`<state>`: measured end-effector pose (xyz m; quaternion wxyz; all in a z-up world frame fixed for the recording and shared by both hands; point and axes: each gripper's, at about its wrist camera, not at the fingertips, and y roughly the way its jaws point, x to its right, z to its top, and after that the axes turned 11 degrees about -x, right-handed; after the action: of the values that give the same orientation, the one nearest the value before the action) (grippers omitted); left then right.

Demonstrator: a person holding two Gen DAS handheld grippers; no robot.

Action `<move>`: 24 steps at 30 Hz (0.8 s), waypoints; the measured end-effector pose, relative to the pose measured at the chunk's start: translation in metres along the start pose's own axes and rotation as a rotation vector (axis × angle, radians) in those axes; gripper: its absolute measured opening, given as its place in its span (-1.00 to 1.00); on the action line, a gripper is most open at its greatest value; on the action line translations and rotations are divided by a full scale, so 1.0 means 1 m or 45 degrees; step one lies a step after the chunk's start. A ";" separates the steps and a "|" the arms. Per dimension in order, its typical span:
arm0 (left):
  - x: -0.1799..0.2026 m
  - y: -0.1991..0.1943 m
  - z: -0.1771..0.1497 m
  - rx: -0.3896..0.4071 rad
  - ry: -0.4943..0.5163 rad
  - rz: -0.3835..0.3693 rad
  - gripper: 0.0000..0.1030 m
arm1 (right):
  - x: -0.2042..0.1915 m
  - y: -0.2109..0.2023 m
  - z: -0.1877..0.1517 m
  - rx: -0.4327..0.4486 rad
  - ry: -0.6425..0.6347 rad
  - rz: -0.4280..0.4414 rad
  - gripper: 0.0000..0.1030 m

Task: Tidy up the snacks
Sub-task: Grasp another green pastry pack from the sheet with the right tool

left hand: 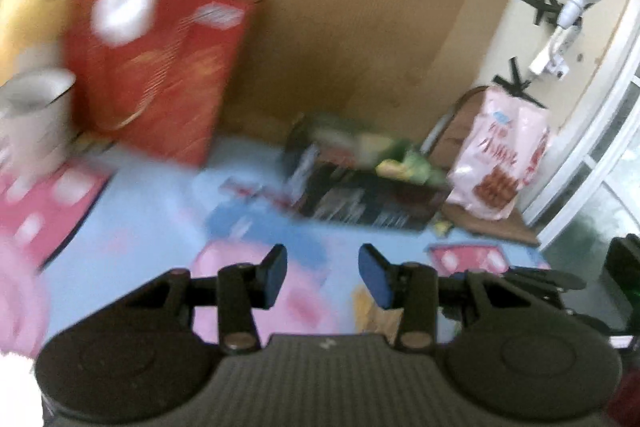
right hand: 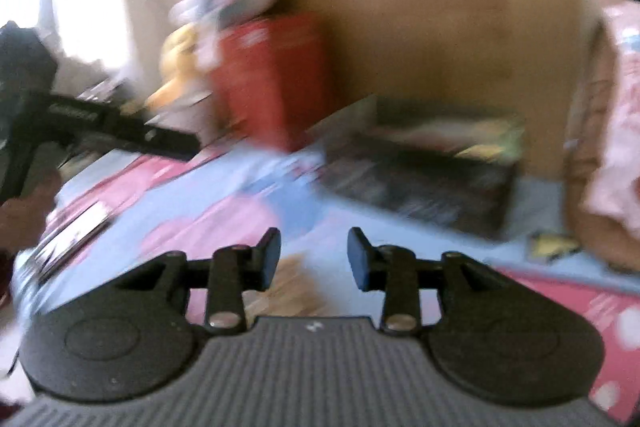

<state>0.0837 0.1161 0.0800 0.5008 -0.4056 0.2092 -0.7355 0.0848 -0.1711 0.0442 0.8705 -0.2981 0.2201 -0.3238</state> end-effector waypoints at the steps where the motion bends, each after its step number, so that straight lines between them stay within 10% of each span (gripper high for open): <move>1: -0.006 -0.006 -0.012 -0.004 -0.020 0.018 -0.21 | -0.014 0.002 -0.004 -0.014 -0.029 0.042 -0.22; 7: -0.033 -0.022 -0.079 -0.023 -0.175 0.058 -0.14 | -0.085 0.032 -0.014 -0.103 -0.221 0.138 -0.01; 16: -0.045 -0.029 -0.134 -0.050 -0.345 -0.197 -0.19 | -0.084 0.069 0.013 -0.172 -0.179 0.173 0.18; 24: -0.047 -0.003 -0.140 -0.066 -0.429 -0.281 -0.56 | -0.059 0.096 0.021 -0.251 0.069 0.280 -0.25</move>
<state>-0.0230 0.1460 -0.0183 0.4343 -0.5561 0.0957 -0.7021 0.0976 -0.0637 0.0067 0.8611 -0.3473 0.3055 -0.2111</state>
